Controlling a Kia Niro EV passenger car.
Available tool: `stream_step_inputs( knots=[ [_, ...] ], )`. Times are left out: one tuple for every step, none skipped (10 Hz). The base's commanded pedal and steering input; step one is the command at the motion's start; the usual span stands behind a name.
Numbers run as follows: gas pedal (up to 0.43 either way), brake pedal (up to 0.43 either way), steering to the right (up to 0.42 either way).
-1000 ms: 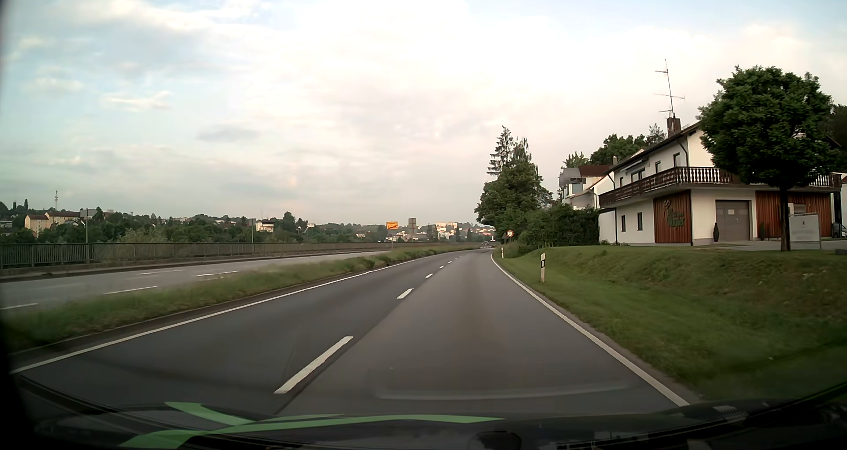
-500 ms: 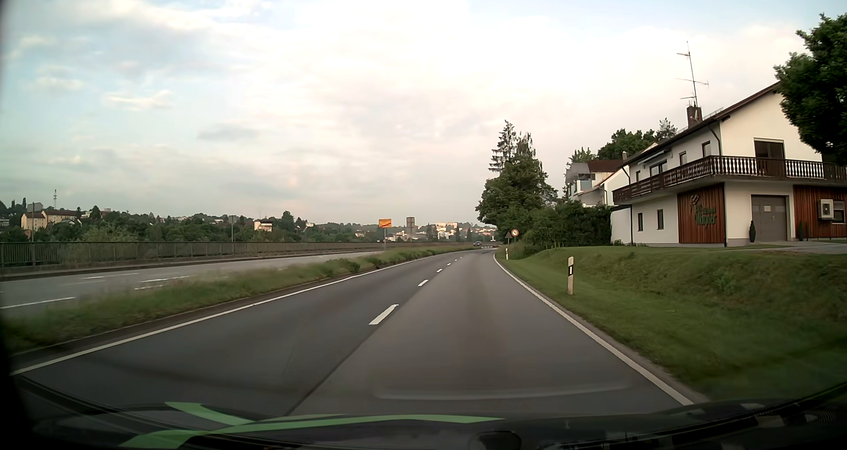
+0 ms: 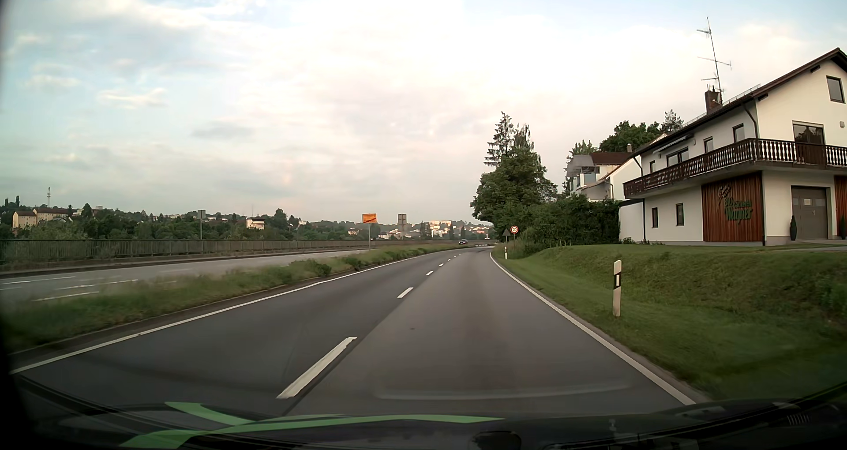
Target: Follow the waypoints while adhering to traffic rules and regulations
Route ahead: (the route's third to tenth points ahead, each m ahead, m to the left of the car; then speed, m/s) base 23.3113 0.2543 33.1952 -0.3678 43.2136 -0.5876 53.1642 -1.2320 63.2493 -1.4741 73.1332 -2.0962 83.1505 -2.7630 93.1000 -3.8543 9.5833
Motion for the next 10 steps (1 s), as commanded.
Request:
stream_step_inputs(
  knots=[
    [0.138,0.0,0.012],
    [0.138,0.0,0.01],
    [0.138,0.0,0.006],
    [0.138,0.0,0.004],
    [0.13,0.0,0.004],
    [0.13,0.0,0.003],
    [0.13,0.0,0.003],
    [0.13,0.0,0.003],
    [0.138,0.0,0.003],
    [0.197,0.0,0.003]
  ],
)
